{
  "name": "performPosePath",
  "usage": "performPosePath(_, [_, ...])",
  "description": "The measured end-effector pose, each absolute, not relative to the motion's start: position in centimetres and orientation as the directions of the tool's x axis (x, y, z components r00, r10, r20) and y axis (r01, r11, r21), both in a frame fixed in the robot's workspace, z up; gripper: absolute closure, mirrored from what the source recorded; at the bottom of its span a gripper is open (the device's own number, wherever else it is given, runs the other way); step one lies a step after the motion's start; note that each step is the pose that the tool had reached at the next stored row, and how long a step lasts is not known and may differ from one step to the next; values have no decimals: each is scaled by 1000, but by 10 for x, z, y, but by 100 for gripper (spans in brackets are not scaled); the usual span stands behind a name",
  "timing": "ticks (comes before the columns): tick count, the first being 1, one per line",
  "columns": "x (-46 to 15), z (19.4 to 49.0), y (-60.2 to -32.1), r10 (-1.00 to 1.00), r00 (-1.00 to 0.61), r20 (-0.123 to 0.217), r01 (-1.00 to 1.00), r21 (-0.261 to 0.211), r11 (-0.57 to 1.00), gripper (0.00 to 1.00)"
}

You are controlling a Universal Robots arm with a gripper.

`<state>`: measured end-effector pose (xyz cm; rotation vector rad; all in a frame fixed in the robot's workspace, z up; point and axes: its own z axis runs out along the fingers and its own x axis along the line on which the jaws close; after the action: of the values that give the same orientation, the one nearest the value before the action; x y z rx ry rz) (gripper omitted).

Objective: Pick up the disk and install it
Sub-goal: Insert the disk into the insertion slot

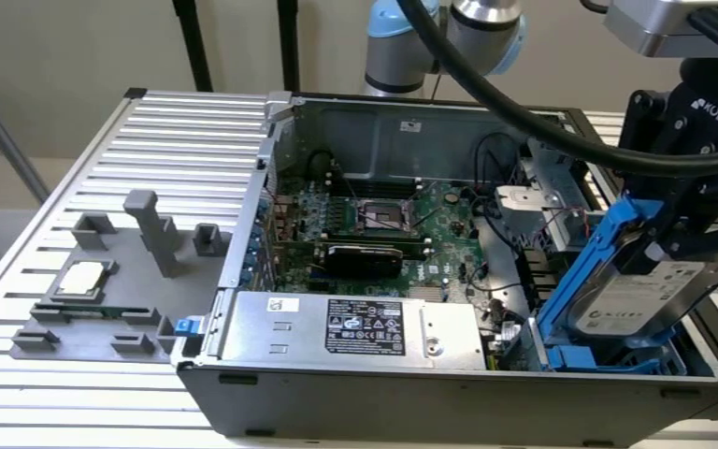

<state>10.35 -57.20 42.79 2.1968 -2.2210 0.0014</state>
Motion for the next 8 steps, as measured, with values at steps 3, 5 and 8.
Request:
performPosePath(3, [104, 425, -572, -1000, -10, 11, -1000, 14, 10, 100])
performPosePath(5, [104, 424, -572, -1000, -10, 9, -1000, 15, 10, 100])
performPosePath(8, [104, 421, -572, -1000, -9, 7, -1000, 17, 9, 100])
